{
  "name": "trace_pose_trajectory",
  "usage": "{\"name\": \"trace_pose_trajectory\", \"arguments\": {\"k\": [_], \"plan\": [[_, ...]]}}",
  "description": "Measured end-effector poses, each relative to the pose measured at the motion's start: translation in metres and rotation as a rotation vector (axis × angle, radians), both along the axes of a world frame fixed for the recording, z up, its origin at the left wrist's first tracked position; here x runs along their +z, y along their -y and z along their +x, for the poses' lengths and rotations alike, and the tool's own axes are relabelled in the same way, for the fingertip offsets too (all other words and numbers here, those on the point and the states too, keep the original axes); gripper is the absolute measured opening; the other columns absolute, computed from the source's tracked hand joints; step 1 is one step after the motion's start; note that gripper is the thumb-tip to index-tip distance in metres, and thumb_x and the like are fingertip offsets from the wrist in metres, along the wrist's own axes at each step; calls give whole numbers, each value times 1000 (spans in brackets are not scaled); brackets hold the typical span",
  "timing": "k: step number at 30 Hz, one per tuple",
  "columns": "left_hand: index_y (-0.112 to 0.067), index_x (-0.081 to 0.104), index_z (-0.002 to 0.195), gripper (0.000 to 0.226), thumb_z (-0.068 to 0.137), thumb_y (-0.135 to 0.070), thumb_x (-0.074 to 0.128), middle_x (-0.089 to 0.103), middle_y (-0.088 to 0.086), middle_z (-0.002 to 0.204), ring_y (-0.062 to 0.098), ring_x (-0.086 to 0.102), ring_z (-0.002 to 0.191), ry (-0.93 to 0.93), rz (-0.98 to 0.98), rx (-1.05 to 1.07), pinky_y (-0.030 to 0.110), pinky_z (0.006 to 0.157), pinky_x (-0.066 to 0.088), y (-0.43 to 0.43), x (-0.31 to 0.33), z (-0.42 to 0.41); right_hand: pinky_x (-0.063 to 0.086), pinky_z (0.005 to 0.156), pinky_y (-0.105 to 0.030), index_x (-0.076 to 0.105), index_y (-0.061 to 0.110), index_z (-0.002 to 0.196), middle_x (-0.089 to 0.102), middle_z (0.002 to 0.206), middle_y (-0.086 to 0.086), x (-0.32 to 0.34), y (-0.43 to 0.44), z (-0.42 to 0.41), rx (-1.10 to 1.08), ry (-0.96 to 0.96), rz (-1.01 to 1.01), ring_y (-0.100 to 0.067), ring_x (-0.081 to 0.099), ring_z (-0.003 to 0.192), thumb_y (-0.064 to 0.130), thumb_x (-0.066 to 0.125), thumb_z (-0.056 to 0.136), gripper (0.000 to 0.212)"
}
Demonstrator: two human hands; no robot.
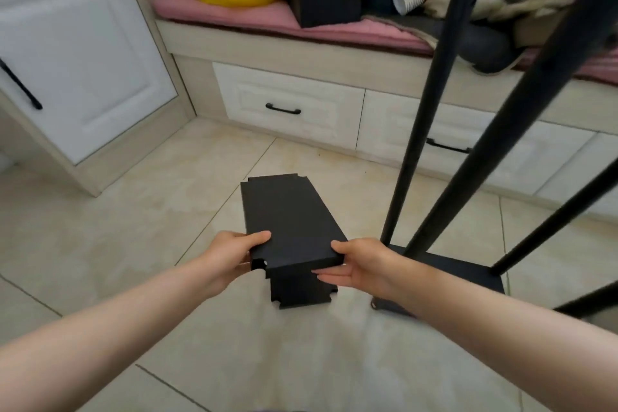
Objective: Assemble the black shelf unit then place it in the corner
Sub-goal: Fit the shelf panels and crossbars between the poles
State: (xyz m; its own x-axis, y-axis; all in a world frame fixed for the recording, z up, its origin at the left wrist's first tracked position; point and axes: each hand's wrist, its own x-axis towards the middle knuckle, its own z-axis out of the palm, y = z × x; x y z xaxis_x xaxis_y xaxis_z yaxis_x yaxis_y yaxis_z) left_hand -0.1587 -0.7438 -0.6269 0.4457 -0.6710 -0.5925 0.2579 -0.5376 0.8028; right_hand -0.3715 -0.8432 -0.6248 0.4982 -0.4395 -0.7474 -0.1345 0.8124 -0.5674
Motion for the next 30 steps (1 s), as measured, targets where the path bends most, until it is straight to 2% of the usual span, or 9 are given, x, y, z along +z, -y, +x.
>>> {"name": "trace_pose_trajectory", "arguments": {"k": [3, 8, 12, 18, 20, 22, 26, 30], "plan": [[6, 67, 106, 22, 93, -10, 71, 78, 17, 99, 24, 77, 77, -104, -25, -59, 29, 61, 62, -16, 40, -4, 62, 64, -43, 53, -1, 117, 67, 114, -21, 44, -3, -16, 48, 2, -98, -40, 74, 86, 4, 52, 100, 18], [1, 64, 123, 33, 94, -12, 69, 75, 16, 114, 30, 75, 100, -186, -92, -198, 32, 76, 63, -40, 91, -16, 62, 68, -45, 55, -3, 120, 72, 106, -21, 116, -13, -63, 143, 29, -256, -40, 73, 90, 3, 54, 100, 21], [-4, 64, 122, 30, 93, -12, 70, 77, 13, 109, 25, 76, 93, -160, -185, -98, 32, 70, 63, -48, 126, -29, 61, 76, -50, 54, 0, 125, 68, 118, -24, 159, -26, -116, 236, 52, -323, -43, 70, 100, 3, 56, 98, 27], [1, 64, 121, 39, 89, -19, 75, 69, 14, 113, 26, 68, 99, -32, -225, 5, 34, 84, 55, -50, 146, -44, 60, 77, -42, 56, 2, 132, 67, 122, -21, 190, -40, -201, 326, 105, -395, -34, 73, 92, 9, 61, 94, 40], [-4, 68, 116, 36, 88, -26, 74, 72, 12, 116, 24, 67, 105, -13, -225, -80, 33, 84, 53, -50, 149, -54, 60, 77, -42, 56, 3, 133, 67, 121, -22, 195, -43, -229, 358, 103, -401, -35, 73, 92, 12, 65, 91, 43], [-10, 71, 115, 37, 87, -34, 72, 76, 7, 112, 19, 71, 103, 12, -193, -224, 34, 83, 53, -49, 150, -67, 60, 79, -42, 55, 6, 135, 65, 124, -25, 196, -46, -253, 397, 82, -409, -37, 73, 92, 13, 67, 92, 46], [-13, 75, 113, 51, 72, -43, 81, 76, 8, 115, 23, 74, 103, 27, -40, -528, 39, 91, 55, -46, 152, -92, 59, 81, -42, 55, 11, 138, 62, 130, -25, 195, -44, -292, 452, 50, -413, -40, 71, 98, 16, 66, 93, 46], [-17, 81, 103, 42, 72, -45, 82, 75, 8, 119, 23, 74, 106, -51, -86, -592, 30, 74, 61, -37, 155, -110, 57, 90, -43, 56, 14, 138, 60, 135, -18, 196, -36, -320, 429, 23, -441, -41, 67, 108, 28, 65, 95, 46]]}}
